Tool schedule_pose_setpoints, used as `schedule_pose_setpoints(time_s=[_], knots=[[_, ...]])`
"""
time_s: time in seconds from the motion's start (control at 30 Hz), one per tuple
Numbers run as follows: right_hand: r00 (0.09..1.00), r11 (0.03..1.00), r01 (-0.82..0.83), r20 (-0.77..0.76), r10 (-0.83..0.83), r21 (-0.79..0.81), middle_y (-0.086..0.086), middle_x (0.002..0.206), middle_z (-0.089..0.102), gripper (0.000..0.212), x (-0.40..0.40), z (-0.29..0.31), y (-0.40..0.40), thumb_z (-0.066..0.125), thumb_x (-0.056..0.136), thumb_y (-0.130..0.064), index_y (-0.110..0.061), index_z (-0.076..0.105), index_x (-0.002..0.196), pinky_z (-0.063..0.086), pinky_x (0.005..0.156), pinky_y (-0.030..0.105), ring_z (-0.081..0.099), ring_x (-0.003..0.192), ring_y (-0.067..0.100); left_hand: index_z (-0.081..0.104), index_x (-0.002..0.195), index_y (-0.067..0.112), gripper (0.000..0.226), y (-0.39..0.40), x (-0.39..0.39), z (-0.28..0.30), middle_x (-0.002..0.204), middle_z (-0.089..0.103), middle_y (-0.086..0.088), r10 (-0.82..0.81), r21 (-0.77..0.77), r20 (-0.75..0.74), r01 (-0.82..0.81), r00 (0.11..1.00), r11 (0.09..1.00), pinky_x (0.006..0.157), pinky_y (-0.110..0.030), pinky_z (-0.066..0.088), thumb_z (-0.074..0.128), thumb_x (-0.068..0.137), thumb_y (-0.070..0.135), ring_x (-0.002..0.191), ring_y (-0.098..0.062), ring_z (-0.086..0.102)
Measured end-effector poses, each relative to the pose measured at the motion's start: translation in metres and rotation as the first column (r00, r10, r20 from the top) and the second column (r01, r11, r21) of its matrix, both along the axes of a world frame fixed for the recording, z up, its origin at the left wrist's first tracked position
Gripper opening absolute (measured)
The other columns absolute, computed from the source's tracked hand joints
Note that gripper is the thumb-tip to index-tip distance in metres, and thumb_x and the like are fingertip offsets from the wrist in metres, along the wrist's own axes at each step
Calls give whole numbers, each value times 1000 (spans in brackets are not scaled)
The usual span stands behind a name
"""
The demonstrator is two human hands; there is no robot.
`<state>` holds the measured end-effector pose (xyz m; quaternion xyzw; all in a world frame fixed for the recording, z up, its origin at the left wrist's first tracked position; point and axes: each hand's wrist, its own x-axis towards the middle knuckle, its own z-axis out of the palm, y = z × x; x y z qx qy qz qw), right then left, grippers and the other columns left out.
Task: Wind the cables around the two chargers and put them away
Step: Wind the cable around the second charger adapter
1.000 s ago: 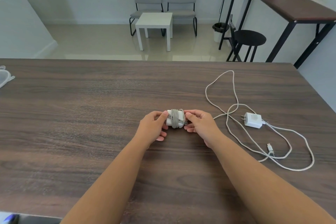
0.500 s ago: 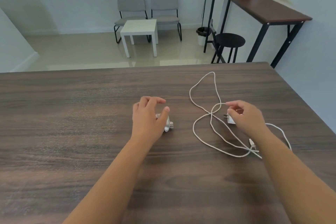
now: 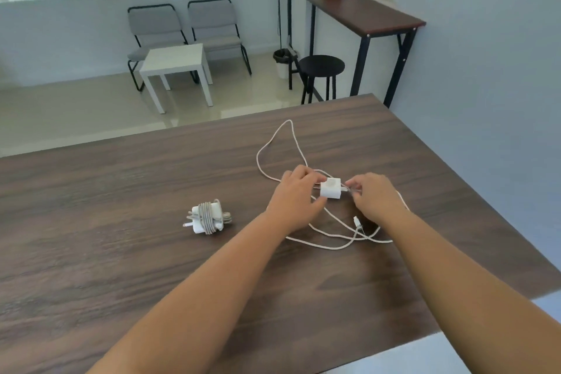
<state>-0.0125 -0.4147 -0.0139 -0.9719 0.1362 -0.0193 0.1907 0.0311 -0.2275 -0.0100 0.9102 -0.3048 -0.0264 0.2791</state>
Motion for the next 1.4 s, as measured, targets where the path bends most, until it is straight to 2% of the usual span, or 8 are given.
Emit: schedule_pose_setpoints(time_s=[0.27,0.53,0.77,0.87,1.0,1.13,1.27,1.4], knots=[[969,986,-164,193,154,39,1,98,71,17,-8,15,-9,65,88,-19,-22,76,100,35,77,23,58,94,22,37,146,33,69,-33,26,-11,145,46,3,-109,249,-39,115,993,962,109,-45,34,67,84,40,132,-30,37],[899,976,-120,437,28,184,-5,87,71,14,-17,35,-25,72,84,-16,-20,77,95,43,78,20,60,80,8,58,107,41,46,-7,9,0,113,60,11,2,-334,-321,-116,947,935,86,-27,51,84,71,32,95,-10,60],[928,943,-195,362,88,270,-15,93,62,16,-13,49,-11,63,90,-24,-34,73,98,40,73,8,59,83,2,64,86,28,29,13,-23,34,82,66,8,28,-534,-438,-285,899,796,60,-22,47,87,68,31,67,-8,56],[940,809,-277,322,115,519,-17,101,68,18,-15,63,10,55,95,-30,-32,72,103,41,82,7,60,97,-4,63,84,19,25,24,-31,51,72,61,9,33,-565,-461,-322,887,760,58,-21,43,83,74,29,60,-8,51],[924,616,-367,349,156,696,-1,92,74,18,-13,71,37,62,93,-20,-26,71,107,52,85,23,68,88,11,61,84,18,29,35,-40,71,67,60,14,39,-632,-470,-367,882,683,56,-18,42,79,72,37,58,-5,51],[917,521,-363,396,51,773,1,65,61,19,-5,81,48,57,95,-11,-20,73,99,51,59,21,58,57,8,62,107,23,40,45,-51,86,78,64,17,-26,-644,-458,-311,889,699,64,-18,48,82,74,33,67,-1,57],[900,542,-370,436,6,755,-1,64,56,13,5,95,53,62,92,-12,-14,73,98,40,47,12,46,47,0,60,123,31,47,50,-59,91,105,68,1,-156,-685,-467,-244,871,687,91,-31,54,76,79,23,92,-12,65],[881,487,-400,473,-31,777,6,68,61,11,6,94,67,63,91,-14,-19,73,92,38,46,13,47,48,0,59,124,20,41,49,-64,104,105,71,4,-187,-805,-409,-257,893,535,86,-29,55,66,89,0,90,-10,67]])
